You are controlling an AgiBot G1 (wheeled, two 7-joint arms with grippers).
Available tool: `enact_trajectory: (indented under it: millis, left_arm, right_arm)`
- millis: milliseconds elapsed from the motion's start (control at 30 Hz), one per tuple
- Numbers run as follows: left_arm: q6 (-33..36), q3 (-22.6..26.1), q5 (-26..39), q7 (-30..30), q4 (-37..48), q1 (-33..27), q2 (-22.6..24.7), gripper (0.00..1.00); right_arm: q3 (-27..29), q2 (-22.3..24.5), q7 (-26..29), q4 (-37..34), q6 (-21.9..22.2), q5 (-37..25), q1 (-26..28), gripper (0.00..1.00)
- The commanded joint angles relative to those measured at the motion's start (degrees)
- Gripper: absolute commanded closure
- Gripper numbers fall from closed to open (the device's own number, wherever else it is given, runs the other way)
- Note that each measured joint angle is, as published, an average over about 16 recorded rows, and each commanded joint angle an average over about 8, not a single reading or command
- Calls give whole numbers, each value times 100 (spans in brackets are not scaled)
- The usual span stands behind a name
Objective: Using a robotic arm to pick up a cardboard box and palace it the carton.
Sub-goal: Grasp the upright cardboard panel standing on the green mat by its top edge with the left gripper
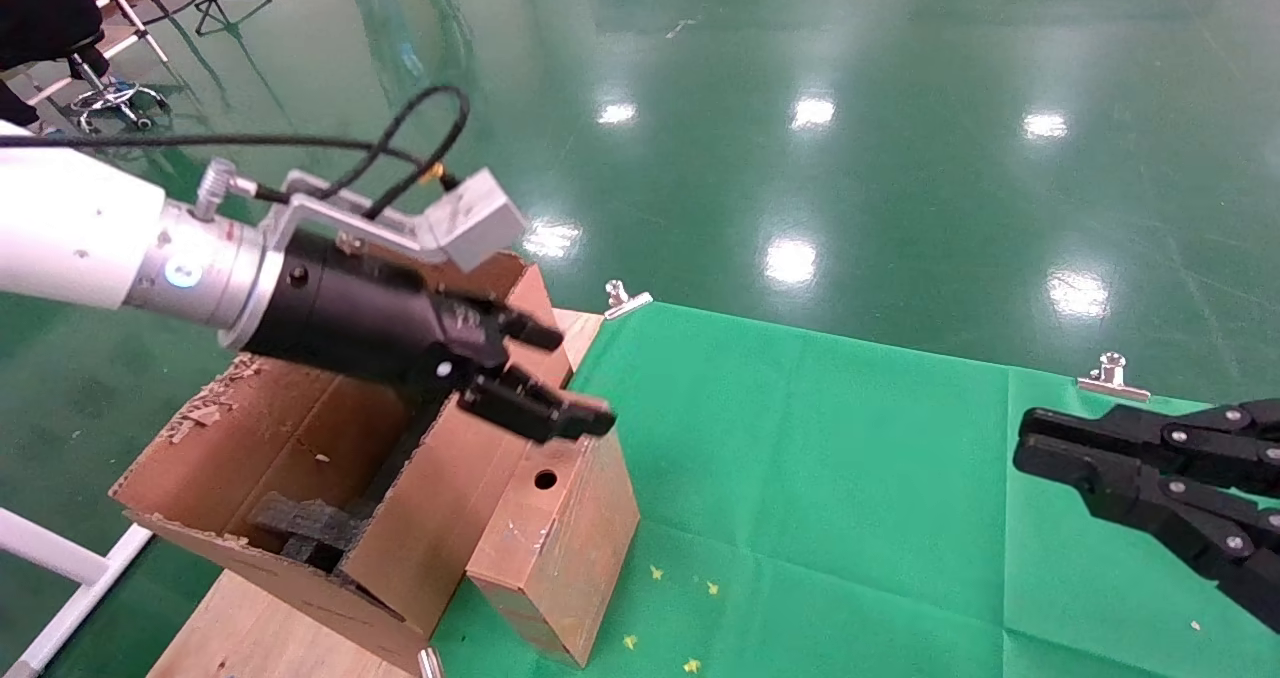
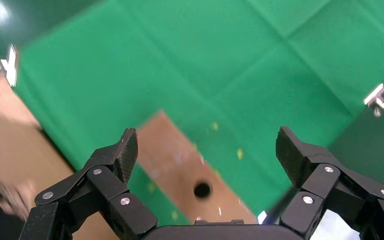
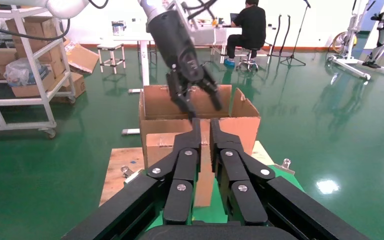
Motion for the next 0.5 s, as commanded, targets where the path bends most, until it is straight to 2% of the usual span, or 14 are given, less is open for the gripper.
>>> enact_trajectory:
  millis: [33,267,500]
  left_arm:
    - [178,142,11,-299,2,-126,-11,0]
    - [196,1016,-48,-558,-12,-530,-126,0]
    - [168,1934,119,-600,-12,-926,19,0]
  right_arm:
    - [0,0,0,0,0,0,0,100]
    - [0,0,0,0,0,0,0,100]
    - [0,0,0,0,0,0,0,100]
